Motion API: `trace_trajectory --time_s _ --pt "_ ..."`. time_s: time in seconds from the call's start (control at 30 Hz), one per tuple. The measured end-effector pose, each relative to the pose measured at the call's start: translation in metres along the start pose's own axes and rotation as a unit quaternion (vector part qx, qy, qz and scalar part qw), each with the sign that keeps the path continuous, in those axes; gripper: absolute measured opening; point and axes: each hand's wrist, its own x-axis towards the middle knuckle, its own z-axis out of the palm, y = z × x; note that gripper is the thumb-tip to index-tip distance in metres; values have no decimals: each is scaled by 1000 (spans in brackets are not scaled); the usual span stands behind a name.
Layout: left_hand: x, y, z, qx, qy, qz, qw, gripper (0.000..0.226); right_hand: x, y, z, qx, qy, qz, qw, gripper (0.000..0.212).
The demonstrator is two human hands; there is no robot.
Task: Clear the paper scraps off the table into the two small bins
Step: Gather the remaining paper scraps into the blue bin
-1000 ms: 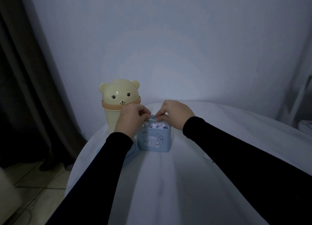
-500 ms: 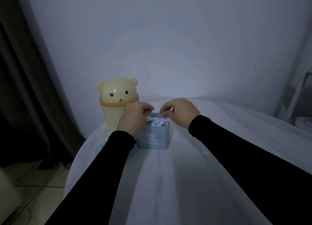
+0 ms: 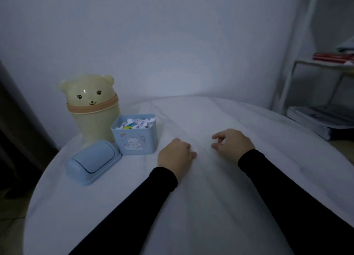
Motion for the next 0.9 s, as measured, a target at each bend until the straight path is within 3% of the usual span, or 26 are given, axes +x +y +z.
trace_trajectory --time_s 0.17,0.37,0.57,0.73,0.9 --pt "3 0 5 -26 33 -9 999 28 2 -4 8 -27 -10 12 1000 37" --pt "13 -4 6 -101 32 -39 994 14 2 -4 14 -20 30 25 999 10" --pt "7 -4 16 -11 41 -12 999 18 2 -8 25 -51 41 -44 997 29" --pt "5 -4 15 -52 69 -8 996 18 4 -18 36 -36 47 -84 995 26" --pt "6 -10 14 -101 80 -12 992 13 3 -25 37 -118 54 -74 989 28"
